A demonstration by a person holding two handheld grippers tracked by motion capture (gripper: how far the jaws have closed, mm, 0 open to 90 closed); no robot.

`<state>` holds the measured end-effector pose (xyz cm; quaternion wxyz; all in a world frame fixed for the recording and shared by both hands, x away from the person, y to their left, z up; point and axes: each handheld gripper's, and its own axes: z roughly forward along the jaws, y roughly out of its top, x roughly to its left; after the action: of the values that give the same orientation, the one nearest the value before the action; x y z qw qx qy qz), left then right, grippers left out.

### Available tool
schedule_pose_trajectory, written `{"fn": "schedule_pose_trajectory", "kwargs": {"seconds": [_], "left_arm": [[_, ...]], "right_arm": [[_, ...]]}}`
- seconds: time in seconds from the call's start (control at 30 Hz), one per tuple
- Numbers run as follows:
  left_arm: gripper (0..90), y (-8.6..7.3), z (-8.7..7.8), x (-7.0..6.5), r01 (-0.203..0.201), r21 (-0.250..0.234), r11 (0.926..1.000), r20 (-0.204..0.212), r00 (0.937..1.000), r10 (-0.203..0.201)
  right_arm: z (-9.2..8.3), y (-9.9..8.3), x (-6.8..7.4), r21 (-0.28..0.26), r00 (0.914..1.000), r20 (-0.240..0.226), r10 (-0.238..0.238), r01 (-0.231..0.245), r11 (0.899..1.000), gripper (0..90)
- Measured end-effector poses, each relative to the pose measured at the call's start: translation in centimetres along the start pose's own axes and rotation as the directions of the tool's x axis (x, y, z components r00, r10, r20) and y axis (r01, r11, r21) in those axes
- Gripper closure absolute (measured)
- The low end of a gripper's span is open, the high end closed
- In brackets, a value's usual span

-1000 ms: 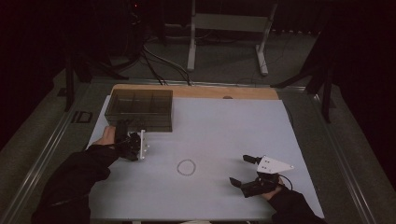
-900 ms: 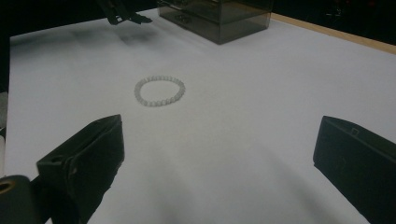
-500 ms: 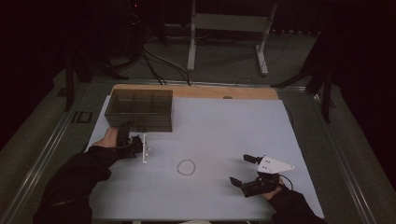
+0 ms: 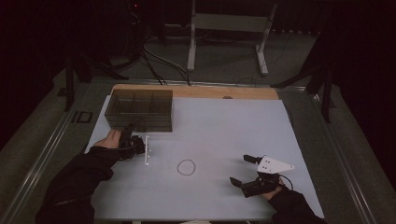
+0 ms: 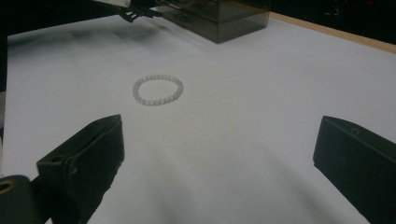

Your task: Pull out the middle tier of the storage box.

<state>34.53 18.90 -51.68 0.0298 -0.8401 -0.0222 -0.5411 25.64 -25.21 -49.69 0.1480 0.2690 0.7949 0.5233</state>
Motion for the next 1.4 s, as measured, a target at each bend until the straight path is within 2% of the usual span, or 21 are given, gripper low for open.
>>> {"fn": "schedule_pose_trajectory", "kwargs": {"seconds": [0.13, 0.17, 0.3, 0.7, 0.9, 1.27, 1.4], "left_arm": [[53.0, 0.1, 0.3, 0.0, 0.004, 0.008, 1.0000, -0.014, 0.9999, -0.004], [54.0, 0.1, 0.3, 0.0, -0.005, 0.020, 0.9998, -0.014, 0.9999, 0.005], [62.8, 0.3, 0.7, -0.2, -0.029, 0.021, 0.9994, -0.030, 0.9991, 0.030], [68.5, 0.5, 1.8, -0.4, -0.048, 0.073, 0.9961, -0.070, 0.9961, 0.053], [72.1, 0.6, 2.1, -0.5, -0.057, 0.069, 0.9959, -0.074, 0.9953, 0.063], [76.8, 1.0, 2.3, -0.6, -0.058, 0.073, 0.9957, -0.087, 0.9942, 0.064], [80.7, 1.2, 2.3, -0.5, -0.036, 0.085, 0.9958, -0.085, 0.9954, 0.043]], "right_arm": [[0.0, 0.0, 0.0, 0.004, 1.0000, 0.001, 0.002, -0.002, 1.000, 1.9], [0.0, 0.0, 0.0, 0.002, 1.0000, 0.000, 0.003, -0.003, 1.000, 1.9], [0.0, 0.0, 0.0, 0.005, 1.0000, 0.000, 0.003, -0.003, 1.000, 1.9], [0.0, 0.0, -0.1, 0.007, 1.0000, 0.002, 0.007, -0.007, 1.000, 1.9], [0.0, -0.1, -0.1, 0.005, 1.0000, 0.005, 0.007, -0.007, 1.000, 1.9], [0.0, -0.1, -0.1, 0.008, 1.0000, 0.003, 0.008, -0.008, 1.000, 1.9], [0.0, 0.0, -0.1, 0.007, 1.0000, 0.005, 0.007, -0.007, 1.000, 1.9]]}}
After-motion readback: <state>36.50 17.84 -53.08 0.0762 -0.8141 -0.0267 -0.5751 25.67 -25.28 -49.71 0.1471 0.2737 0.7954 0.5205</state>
